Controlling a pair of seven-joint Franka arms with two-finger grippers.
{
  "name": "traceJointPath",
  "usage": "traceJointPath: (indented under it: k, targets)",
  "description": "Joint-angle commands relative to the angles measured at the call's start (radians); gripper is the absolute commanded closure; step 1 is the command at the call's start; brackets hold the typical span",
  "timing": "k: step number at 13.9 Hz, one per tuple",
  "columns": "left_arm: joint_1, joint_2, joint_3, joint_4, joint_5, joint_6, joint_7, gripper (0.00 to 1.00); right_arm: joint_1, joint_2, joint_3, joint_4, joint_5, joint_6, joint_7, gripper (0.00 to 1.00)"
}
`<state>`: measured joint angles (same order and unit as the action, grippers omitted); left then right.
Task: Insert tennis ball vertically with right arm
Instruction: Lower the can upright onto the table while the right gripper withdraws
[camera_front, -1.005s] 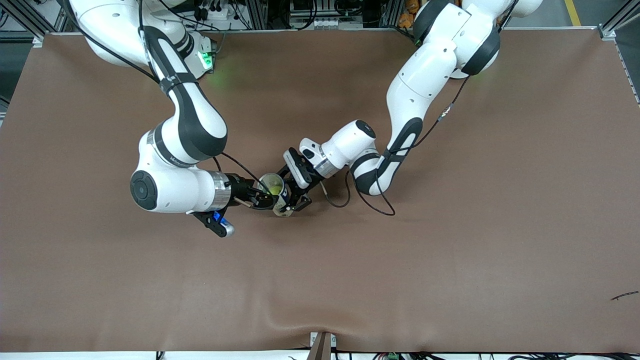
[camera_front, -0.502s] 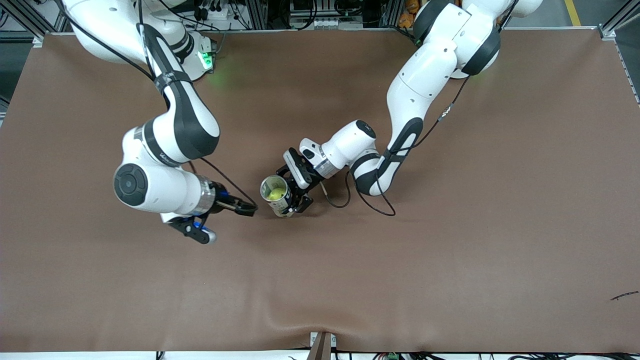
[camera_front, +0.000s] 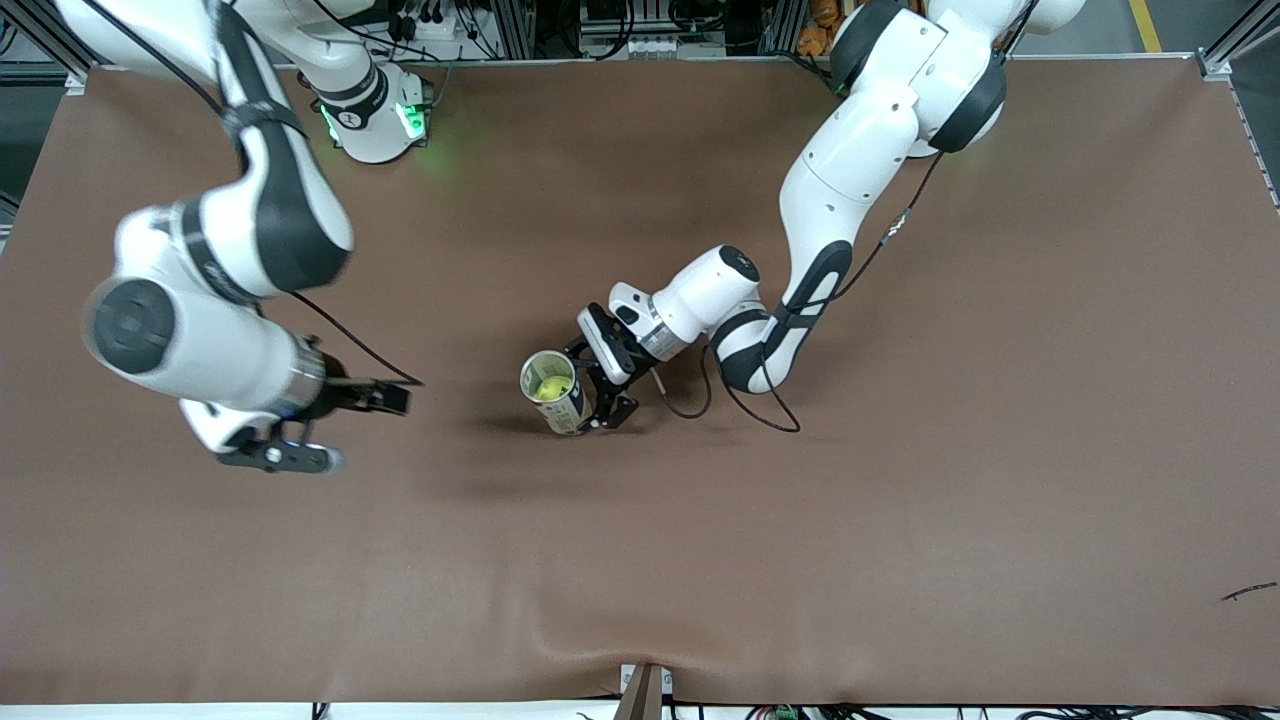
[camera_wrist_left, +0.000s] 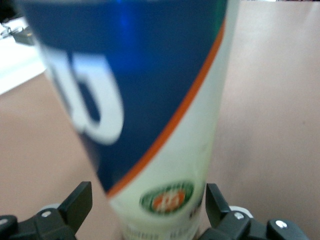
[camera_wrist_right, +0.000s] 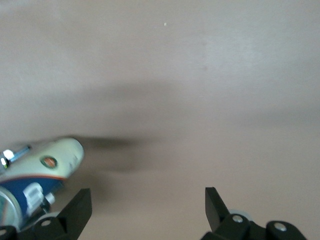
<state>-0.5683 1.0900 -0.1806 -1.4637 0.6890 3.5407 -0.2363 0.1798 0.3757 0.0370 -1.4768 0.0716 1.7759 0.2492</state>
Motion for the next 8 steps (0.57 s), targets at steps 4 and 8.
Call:
traceJointPath:
  k: [4, 8]
  targets:
    - [0.03, -0.051, -0.007, -0.124, 0.015, 0.01, -0.064, 0.0, -0.192, -0.248, -0.023, -0.211, -0.018, -0.035, -0.35, 0.0]
    - [0.073, -0.088, -0.007, -0.179, 0.015, 0.004, -0.087, 0.0, -0.186, -0.351, -0.152, -0.206, -0.019, -0.108, -0.421, 0.0]
